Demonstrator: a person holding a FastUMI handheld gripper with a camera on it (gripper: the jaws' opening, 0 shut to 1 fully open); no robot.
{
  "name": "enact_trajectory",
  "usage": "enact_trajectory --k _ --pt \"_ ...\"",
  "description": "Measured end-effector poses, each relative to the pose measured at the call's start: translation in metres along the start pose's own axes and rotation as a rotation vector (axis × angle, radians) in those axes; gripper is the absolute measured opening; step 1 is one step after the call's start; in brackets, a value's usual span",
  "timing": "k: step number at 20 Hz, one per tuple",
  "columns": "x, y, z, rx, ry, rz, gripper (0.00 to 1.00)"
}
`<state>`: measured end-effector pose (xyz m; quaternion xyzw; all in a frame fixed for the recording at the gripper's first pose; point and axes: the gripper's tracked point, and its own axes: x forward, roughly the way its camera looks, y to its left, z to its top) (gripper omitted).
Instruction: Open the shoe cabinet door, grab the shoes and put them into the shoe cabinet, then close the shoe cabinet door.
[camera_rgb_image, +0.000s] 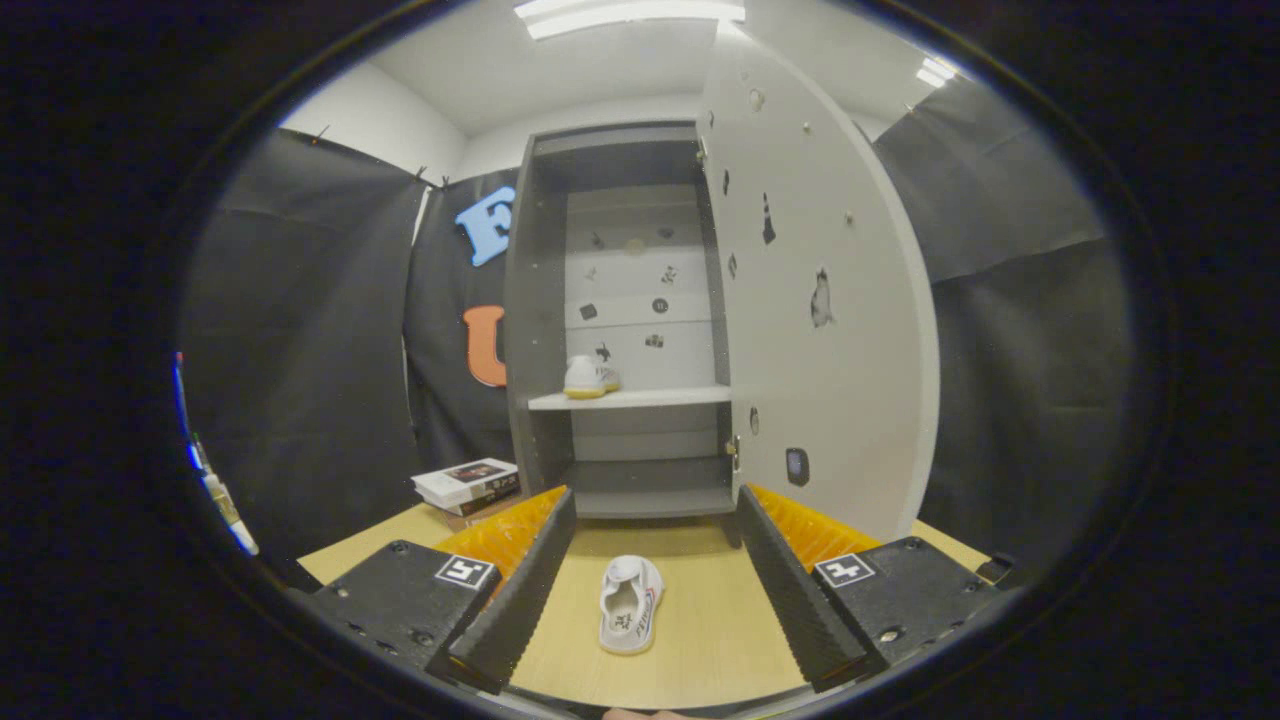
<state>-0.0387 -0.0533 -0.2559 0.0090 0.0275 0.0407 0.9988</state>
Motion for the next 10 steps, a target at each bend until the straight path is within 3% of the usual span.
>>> enact_trajectory --k 6,10 --pt "0.069 0.037 -0.114 -0.051 0.174 0.072 1.00" --pt "0.102 0.061 -0.163 -0.043 0.275 0.135 0.98"
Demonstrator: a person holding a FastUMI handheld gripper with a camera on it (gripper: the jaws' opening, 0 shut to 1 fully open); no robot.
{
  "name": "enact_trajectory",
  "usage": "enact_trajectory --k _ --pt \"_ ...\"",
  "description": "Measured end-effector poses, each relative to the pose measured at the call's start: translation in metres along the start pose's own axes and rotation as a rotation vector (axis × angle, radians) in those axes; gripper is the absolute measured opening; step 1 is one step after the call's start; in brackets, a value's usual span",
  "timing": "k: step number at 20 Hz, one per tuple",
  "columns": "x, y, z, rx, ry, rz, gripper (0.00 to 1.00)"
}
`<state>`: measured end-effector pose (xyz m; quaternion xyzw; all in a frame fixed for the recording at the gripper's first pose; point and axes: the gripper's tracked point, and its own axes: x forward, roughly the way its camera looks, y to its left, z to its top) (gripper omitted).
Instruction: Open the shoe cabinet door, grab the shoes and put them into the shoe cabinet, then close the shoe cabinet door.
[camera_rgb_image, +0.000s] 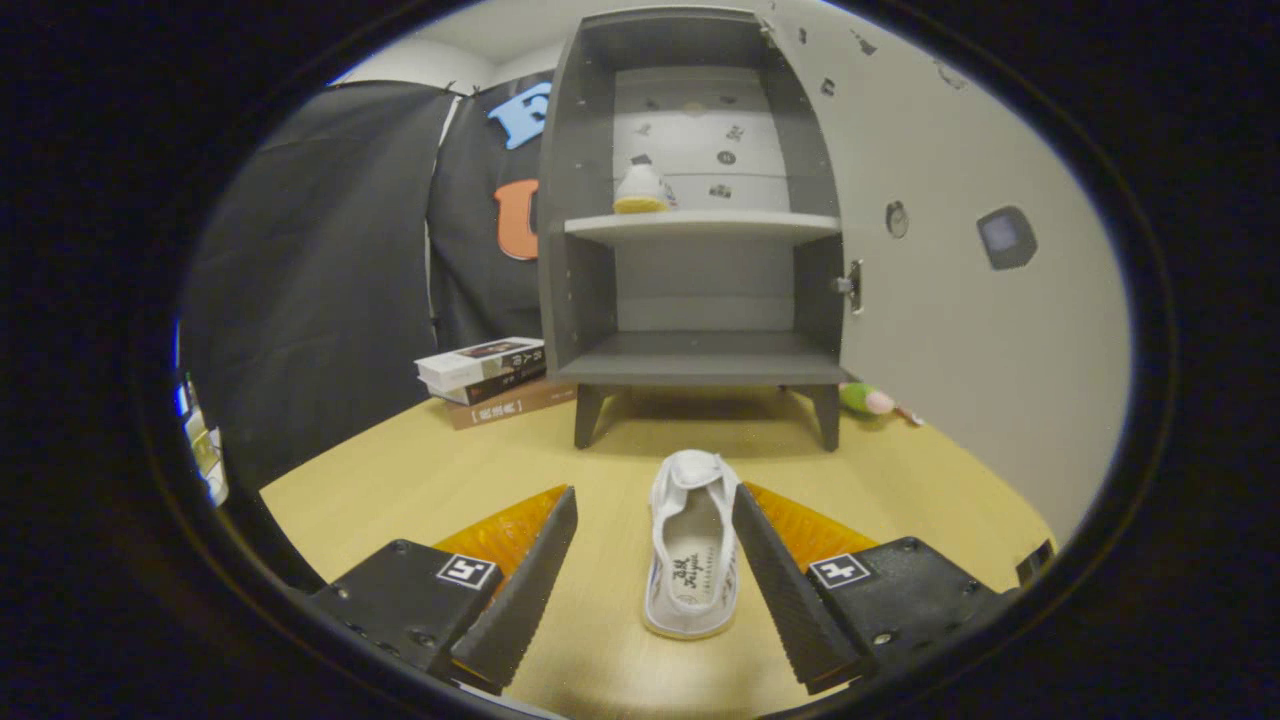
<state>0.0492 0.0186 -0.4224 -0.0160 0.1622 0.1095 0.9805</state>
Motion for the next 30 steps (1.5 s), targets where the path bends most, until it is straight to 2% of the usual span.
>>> enact_trajectory --k 1,3,5,7,11,13,15,18,20,23,30 --pt "0.009 0.002 -0.004 0.001 0.011 0.004 0.97" --pt "0.026 0.005 -0.013 0.009 0.036 0.012 0.89" --pt "0.042 -0.007 -0.029 0.010 0.088 -0.039 0.81" --pt "0.055 -0.018 -0.040 0.015 0.121 -0.080 0.78" --pt "0.078 -0.018 -0.043 0.013 0.156 -0.077 0.58" --pt "0.089 -0.013 -0.040 0.066 0.166 -0.052 0.51" --pt "0.098 -0.024 -0.034 0.117 0.152 -0.080 0.36" --pt "0.107 -0.011 -0.029 0.237 0.140 0.022 0.11" --pt "0.104 -0.014 -0.029 0.204 0.136 0.026 0.05" --pt "0.097 -0.024 -0.022 0.151 0.090 0.010 0.04" --pt "0.063 -0.027 -0.019 0.169 0.102 0.029 0.04"
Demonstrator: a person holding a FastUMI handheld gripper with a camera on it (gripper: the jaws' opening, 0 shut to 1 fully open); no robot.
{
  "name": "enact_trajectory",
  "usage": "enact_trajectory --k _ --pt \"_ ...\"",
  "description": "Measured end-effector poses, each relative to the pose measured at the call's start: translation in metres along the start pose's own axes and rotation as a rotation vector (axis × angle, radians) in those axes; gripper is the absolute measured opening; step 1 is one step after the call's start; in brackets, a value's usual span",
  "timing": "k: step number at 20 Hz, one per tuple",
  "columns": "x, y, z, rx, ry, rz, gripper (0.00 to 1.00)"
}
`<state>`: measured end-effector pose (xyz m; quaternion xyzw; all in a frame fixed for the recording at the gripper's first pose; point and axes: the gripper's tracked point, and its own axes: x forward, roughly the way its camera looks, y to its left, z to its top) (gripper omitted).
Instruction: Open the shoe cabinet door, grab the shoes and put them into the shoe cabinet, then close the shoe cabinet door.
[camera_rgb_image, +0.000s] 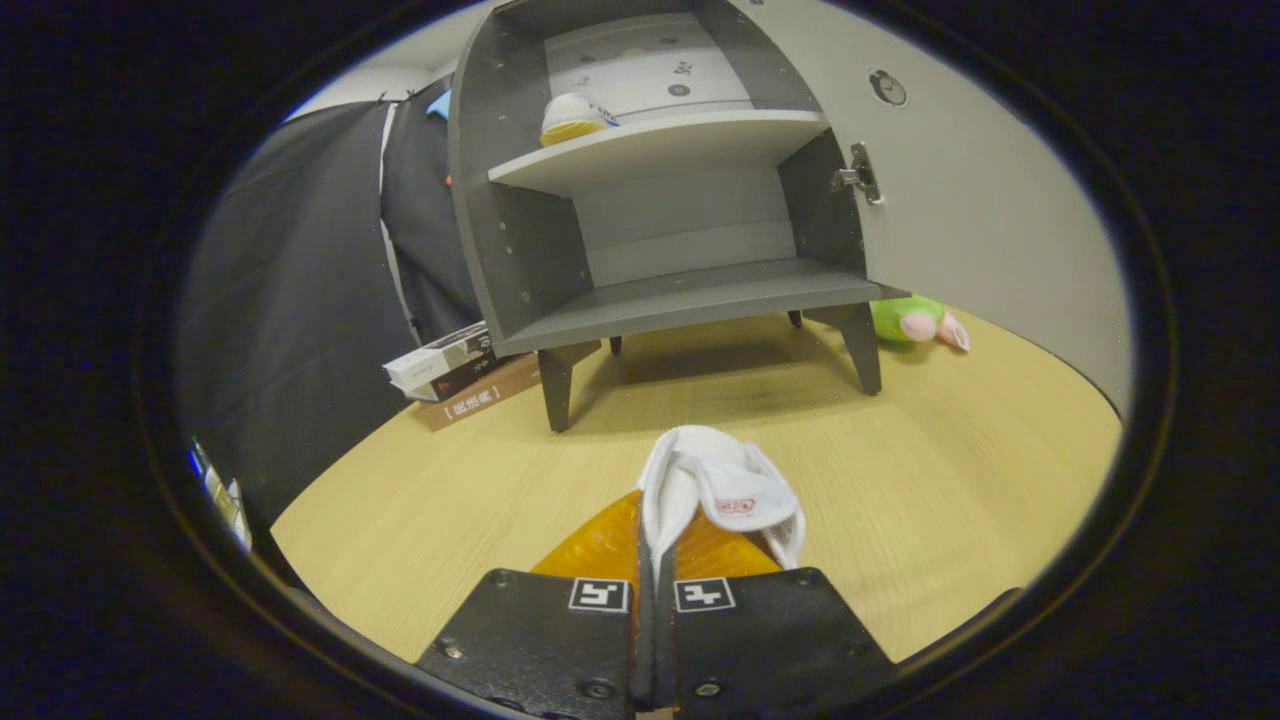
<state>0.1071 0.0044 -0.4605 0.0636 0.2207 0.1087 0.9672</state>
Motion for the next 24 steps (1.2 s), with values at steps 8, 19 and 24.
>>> enact_trajectory --k 8,19,24 --pt "-0.077 0.021 0.059 -0.105 -0.147 0.026 0.04" --pt "-0.178 0.057 0.197 -0.251 -0.300 0.036 0.04" --pt "-0.199 0.064 0.279 -0.288 -0.321 0.008 0.03"
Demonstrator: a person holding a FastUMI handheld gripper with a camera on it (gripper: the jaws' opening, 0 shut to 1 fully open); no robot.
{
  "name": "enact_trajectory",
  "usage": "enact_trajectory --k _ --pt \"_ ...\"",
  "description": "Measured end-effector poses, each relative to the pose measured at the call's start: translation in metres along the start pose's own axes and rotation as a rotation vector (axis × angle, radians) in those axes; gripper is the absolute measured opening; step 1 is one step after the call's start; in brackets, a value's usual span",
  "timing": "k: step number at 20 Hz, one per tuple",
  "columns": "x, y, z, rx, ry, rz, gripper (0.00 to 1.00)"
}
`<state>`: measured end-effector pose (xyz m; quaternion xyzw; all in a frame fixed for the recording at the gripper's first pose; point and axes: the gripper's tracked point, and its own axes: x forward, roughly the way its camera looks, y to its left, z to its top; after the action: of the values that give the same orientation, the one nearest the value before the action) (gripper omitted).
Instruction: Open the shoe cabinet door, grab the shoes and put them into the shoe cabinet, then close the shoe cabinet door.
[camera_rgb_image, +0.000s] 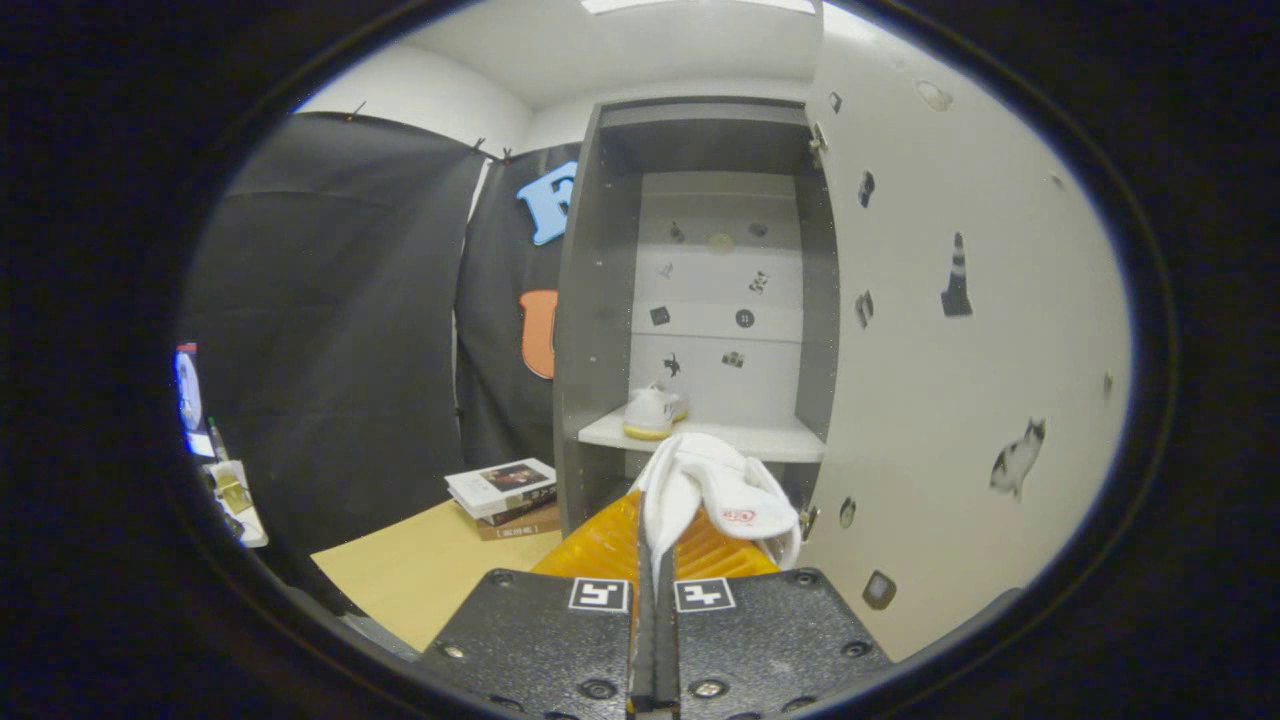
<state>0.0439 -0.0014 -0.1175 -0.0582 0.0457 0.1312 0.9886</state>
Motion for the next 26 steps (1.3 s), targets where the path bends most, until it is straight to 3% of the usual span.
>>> enact_trajectory --k 8,12,19,26 --pt "0.053 -0.024 0.100 -0.014 0.041 -0.038 0.04" --pt "0.093 -0.034 0.125 -0.047 0.065 -0.081 0.04" --pt "0.190 -0.044 0.132 -0.055 0.114 -0.098 0.04" --pt "0.295 -0.098 0.088 0.006 0.172 -0.182 0.04"
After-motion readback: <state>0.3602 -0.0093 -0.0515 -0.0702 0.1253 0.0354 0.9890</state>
